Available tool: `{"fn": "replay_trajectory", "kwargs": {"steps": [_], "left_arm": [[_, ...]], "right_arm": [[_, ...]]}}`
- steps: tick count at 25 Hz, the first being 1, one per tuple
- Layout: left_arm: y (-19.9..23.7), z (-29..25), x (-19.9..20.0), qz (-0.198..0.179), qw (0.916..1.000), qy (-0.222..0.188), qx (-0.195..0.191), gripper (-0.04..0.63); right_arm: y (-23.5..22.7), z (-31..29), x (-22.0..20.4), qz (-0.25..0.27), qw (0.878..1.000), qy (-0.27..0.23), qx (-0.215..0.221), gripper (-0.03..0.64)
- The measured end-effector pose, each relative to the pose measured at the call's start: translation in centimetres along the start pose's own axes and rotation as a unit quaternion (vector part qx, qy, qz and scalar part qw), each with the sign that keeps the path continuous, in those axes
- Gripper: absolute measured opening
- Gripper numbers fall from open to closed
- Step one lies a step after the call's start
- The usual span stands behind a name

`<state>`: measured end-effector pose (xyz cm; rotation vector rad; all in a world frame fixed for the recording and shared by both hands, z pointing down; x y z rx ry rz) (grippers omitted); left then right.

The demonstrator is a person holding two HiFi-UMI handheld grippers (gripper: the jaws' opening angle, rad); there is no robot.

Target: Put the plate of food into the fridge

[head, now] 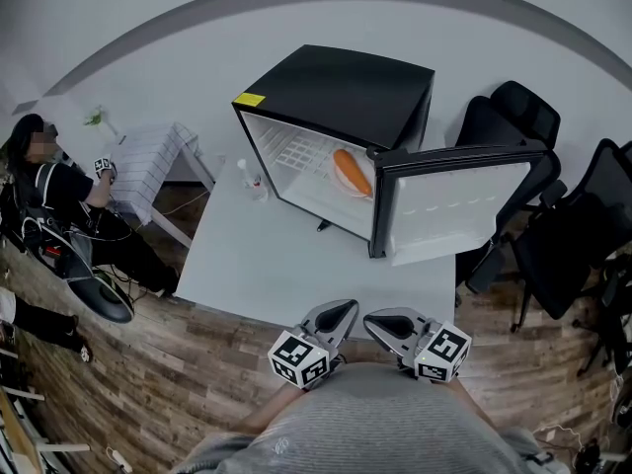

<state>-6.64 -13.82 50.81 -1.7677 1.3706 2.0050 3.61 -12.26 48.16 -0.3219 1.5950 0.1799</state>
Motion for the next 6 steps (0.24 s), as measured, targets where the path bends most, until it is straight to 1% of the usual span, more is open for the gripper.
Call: {"fn": "replay_trajectory", "kwargs": {"steps": [6], "left_arm": [[-0.58,-0.06,-0.41,0.003,1.0,0.001,0.005,0.011]], "right_arm": [[0.06,0.79,0.07,0.002,1.0,0.0,0.001,0.012]]}}
Point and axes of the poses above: the fingertips, and each gripper's own axes: z backward along the fingers, y to its left, x out of its top, the point moved 5 cm from there along z, backward along the fingers, and after that the axes turned 12 degrees about z, right-handed, at the moved point
